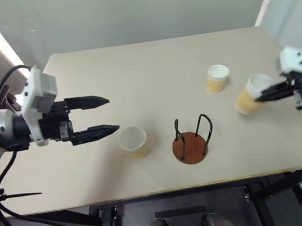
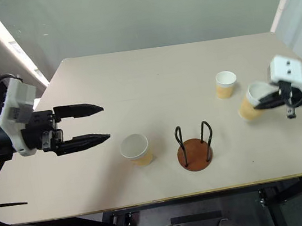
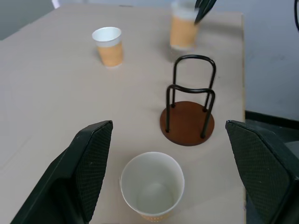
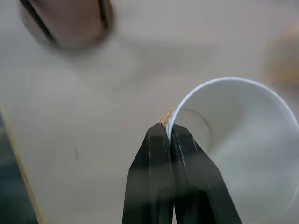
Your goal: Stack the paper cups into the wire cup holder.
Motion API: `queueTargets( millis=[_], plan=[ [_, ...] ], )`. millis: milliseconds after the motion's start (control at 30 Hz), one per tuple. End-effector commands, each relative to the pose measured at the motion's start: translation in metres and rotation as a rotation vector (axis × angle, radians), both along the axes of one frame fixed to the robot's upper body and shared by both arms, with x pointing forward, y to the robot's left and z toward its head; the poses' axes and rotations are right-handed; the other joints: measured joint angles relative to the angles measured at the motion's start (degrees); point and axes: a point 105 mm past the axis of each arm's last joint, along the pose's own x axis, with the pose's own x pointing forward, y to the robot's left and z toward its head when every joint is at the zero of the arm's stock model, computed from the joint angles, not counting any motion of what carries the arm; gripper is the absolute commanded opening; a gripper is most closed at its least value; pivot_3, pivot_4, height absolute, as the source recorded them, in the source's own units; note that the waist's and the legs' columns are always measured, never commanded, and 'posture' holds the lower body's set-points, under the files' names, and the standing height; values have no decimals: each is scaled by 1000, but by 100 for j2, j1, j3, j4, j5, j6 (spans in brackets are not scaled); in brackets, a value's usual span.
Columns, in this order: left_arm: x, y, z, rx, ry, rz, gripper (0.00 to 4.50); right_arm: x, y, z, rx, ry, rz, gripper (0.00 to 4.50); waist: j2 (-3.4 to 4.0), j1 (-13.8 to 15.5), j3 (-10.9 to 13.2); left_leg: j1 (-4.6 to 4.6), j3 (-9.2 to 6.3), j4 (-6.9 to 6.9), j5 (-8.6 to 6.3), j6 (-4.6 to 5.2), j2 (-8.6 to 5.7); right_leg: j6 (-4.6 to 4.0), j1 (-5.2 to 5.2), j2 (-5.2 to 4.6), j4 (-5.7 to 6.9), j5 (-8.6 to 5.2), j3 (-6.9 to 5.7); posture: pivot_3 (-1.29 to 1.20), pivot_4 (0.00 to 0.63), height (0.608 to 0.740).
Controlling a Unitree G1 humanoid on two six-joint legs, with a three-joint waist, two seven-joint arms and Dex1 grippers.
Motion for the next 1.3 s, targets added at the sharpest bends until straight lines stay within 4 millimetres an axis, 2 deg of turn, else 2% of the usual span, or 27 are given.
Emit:
queueTargets(
  millis=[33, 100, 200, 333, 467, 800, 900, 1133, 1200, 1300],
  plan=[
    [-7, 1, 13, -11, -58, 14, 4164, -24, 42, 48, 20, -127, 222, 30, 0, -9, 0, 3, 1, -4, 0, 0, 0, -3, -2, 0, 1, -2, 1, 0, 150, 740],
    [-5, 1, 11, -10, -53, 22, 4164, -34, 67, 53, 10, -142, 347, 30, -1, -20, -1, 10, 0, -14, 0, 1, 2, -12, -2, 4, 2, -7, 1, 0, 150, 740],
    [-4, 0, 10, -10, -50, 18, 4164, -43, 96, 49, -19, -136, 501, 30, -6, -35, -2, 16, -5, -32, 1, 9, 4, -27, -2, 8, 2, -17, -3, 0, 150, 740],
    [-3, -1, 9, -11, -48, 14, 4164, -40, 115, 35, -76, -126, 583, 30, -7, -25, -1, 18, -10, -37, 7, 23, 3, -31, -3, 8, 8, -18, -5, 0, 150, 740],
    [-1, -3, 6, -7, -41, 16, 4164, -34, 119, 14, -142, -88, 617, 30, -8, -25, 0, 19, -11, -37, 8, 25, 3, -38, -5, 6, 13, -13, -6, 0, 150, 740],
    [-5, -4, 5, 1, -42, 34, 4164, -32, 122, 2, -194, -75, 647, 30, -9, -32, 0, 22, -14, -42, 11, 17, 4, -49, -13, 5, 38, -14, -9, 0, 150, 740],
    [-4, -3, 5, 0, -45, 41, 4164, -32, 121, 0, -199, -62, 659, 618, -9, -32, 0, 24, -15, -43, 11, 18, 4, -51, -14, 5, 47, -15, -9, 0, 150, 740],
    [3, -4, 4, 5, -54, 67, 4164, -9, 114, 8, -187, -98, 580, 2793, -10, -33, 1, 42, -16, -50, 15, 11, 4, -69, -15, 5, 77, -25, -7, 0, 150, 740],
    [8, -5, 3, 3, -68, 87, 4164, 28, 102, 20, -176, -200, 401, 3361, -10, -36, 1, 49, -16, -62, 20, 4, 4, -72, -14, 5, 80, -26, -6, 0, 150, 740],
    [12, -6, 2, 5, -78, 97, 4164, 70, 84, 24, -220, -302, 239, 4380, -10, -41, 1, 64, -24, -79, 34, 3, 6, -87, -17, 1, 84, -18, -1, 0, 150, 740]
  ],
)
